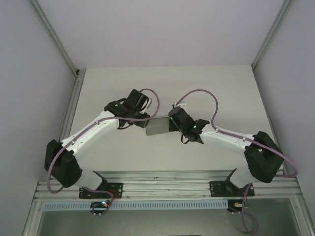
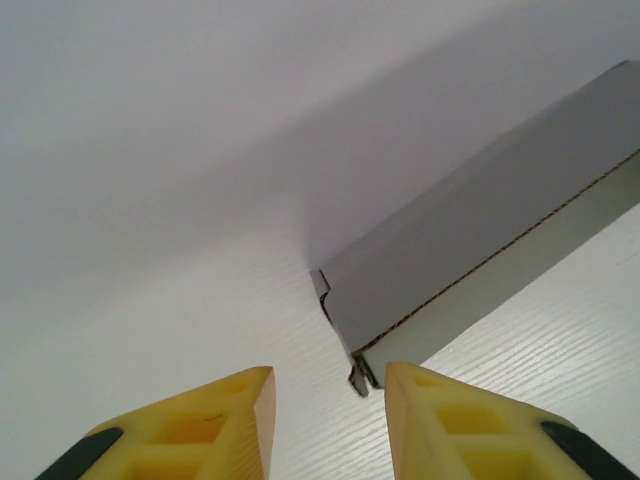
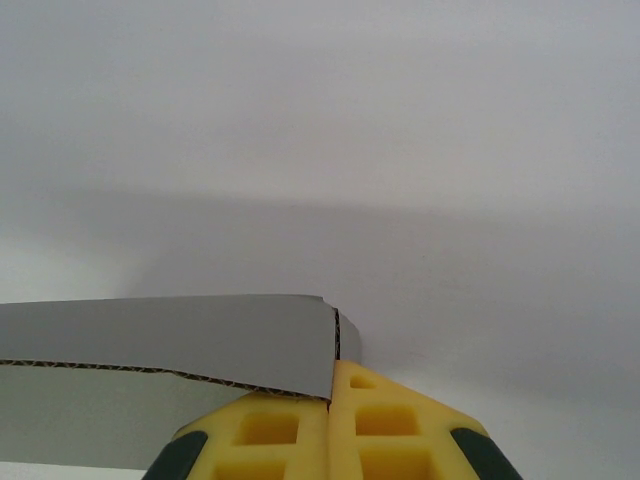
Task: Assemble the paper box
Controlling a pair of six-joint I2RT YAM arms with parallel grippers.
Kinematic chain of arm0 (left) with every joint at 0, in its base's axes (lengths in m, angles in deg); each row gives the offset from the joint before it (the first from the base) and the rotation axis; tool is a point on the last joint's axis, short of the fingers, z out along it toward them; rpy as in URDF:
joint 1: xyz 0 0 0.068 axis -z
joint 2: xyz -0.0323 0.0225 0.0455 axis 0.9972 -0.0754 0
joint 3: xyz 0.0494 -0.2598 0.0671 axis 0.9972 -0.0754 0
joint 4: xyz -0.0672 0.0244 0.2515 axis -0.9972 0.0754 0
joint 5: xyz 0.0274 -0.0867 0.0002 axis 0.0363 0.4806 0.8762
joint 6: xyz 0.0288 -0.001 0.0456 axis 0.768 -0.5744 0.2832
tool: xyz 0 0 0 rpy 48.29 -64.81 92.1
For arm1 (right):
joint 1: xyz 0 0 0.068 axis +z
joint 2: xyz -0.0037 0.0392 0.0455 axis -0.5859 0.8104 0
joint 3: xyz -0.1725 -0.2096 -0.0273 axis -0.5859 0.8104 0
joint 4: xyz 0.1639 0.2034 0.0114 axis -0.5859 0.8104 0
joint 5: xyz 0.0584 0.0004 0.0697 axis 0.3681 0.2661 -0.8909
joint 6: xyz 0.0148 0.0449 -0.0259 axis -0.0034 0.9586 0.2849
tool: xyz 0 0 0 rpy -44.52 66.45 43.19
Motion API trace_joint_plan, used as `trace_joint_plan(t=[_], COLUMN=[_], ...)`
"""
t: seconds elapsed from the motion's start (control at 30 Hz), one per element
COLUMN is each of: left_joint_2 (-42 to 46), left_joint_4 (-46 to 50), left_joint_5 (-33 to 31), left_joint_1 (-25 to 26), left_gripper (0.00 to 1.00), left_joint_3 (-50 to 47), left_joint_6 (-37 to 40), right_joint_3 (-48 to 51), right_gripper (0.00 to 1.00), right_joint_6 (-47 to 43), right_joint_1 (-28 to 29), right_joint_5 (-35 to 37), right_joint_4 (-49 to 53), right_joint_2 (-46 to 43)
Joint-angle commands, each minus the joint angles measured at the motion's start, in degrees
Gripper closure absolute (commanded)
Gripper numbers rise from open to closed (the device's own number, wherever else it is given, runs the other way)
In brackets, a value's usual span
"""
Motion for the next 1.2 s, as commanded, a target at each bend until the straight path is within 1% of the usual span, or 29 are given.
trace_joint_plan(t=[0.0, 0.2, 0.37, 0.4, 0.43, 0.47, 0.57, 0.6, 0.67, 0.77, 0.8, 0.9, 0.93, 1.17], left_joint_2=[-1.3, -1.7, -4.2, -4.5, -4.7, -4.8, -4.6, -4.6, -4.9, -5.9, -6.1, -5.9, -5.7, -6.5], left_joint_4=[0.6, 0.1, 2.1, 2.4, 2.6, 2.5, 1.7, 1.3, 0.9, 0.4, -0.8, -4.8, -5.4, -4.2], left_joint_5=[1.2, 1.7, 0.4, -0.1, -0.5, -0.3, -0.5, -0.2, 1.0, 0.5, 2.4, 8.7, 9.8, 8.9], left_joint_1=[-0.3, -0.5, -0.7, -0.6, -0.6, -0.6, -0.4, -0.5, -0.7, -1.0, -1.4, -3.1, -3.3, -3.4], left_gripper=[0.66, 0.66, 0.71, 0.75, 0.81, 0.85, 0.87, 0.89, 0.90, 0.98, 0.99, 1.00, 1.00, 1.00], left_joint_3=[1.0, 0.1, 1.0, 1.2, 1.5, 1.7, 1.8, 1.7, 1.8, 1.8, 1.5, 0.2, 0.0, -1.0], left_joint_6=[-2.8, -3.6, -4.3, -4.8, -5.4, -5.7, -7.4, -8.2, -9.9, -13.7, -14.7, -17.6, -18.2, -18.8], right_joint_3=[2.1, 1.7, 1.7, 1.7, 1.7, 1.7, 1.1, 0.9, 0.6, 0.3, 0.2, -0.4, -0.6, -0.5], right_gripper=[1.00, 1.00, 1.00, 1.00, 1.00, 1.00, 1.00, 1.00, 1.00, 1.00, 1.00, 1.00, 1.00, 1.00], right_joint_6=[2.4, 2.8, 2.7, 2.8, 2.9, 2.9, 3.0, 3.1, 3.5, 4.1, 4.3, 4.7, 4.9, 5.2], right_joint_1=[1.1, 1.5, 1.6, 1.6, 1.6, 1.7, 1.8, 1.8, 2.0, 2.7, 2.8, 3.3, 3.4, 3.6], right_joint_5=[-2.4, -2.0, -2.1, -2.2, -2.3, -2.3, -2.2, -2.1, -1.6, -1.5, -1.7, -1.7, -1.6, -1.2], right_joint_4=[11.7, 12.3, 12.3, 12.4, 12.4, 12.5, 13.5, 13.7, 14.2, 14.1, 14.0, 14.3, 14.8, 14.7], right_joint_2=[3.1, 4.0, 3.8, 3.9, 3.9, 4.0, 4.1, 4.2, 4.3, 4.4, 4.5, 5.2, 5.4, 5.9])
